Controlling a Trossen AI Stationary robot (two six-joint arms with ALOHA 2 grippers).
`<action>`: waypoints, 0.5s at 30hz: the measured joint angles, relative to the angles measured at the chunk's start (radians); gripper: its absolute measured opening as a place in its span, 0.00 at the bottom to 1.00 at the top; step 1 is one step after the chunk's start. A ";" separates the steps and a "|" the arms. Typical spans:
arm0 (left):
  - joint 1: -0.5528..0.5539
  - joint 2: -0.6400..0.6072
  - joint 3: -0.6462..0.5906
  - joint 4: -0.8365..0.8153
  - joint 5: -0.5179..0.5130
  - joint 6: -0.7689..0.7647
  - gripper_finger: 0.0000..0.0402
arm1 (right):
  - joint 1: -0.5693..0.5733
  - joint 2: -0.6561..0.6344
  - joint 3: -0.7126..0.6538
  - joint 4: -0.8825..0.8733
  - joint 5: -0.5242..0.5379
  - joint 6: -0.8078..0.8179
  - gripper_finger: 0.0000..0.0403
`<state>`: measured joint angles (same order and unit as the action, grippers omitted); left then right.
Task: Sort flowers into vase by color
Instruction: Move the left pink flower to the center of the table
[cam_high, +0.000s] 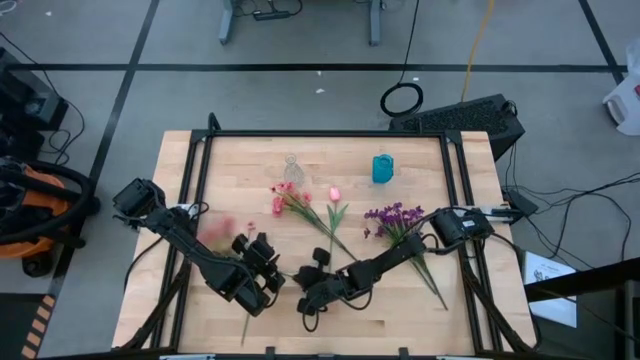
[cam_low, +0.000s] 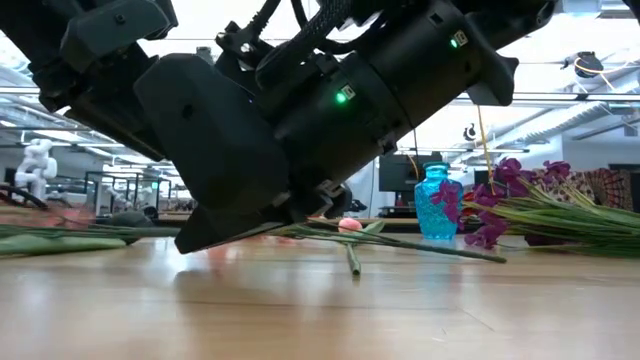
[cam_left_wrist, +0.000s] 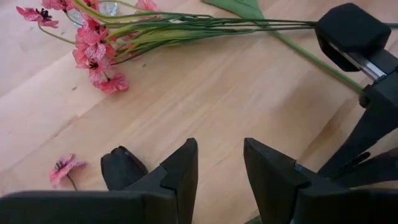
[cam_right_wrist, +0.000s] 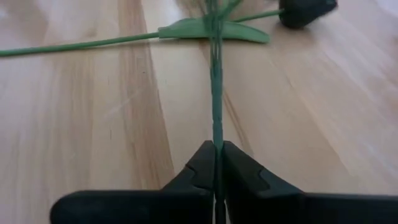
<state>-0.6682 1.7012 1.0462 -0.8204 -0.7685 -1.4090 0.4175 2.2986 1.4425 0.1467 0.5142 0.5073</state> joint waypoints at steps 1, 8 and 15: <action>0.000 0.000 0.000 0.000 0.000 0.000 0.34 | 0.000 0.000 0.000 -0.006 0.003 0.018 0.03; -0.011 -0.002 0.000 -0.003 -0.041 -0.018 0.34 | 0.018 -0.018 0.000 -0.010 0.075 0.065 0.01; -0.097 -0.074 -0.001 -0.037 -0.209 -0.127 0.34 | 0.062 -0.128 0.000 -0.127 0.244 0.073 0.00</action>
<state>-0.7650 1.6272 1.0454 -0.8579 -0.9770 -1.5364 0.4800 2.1710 1.4425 0.0201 0.7578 0.5807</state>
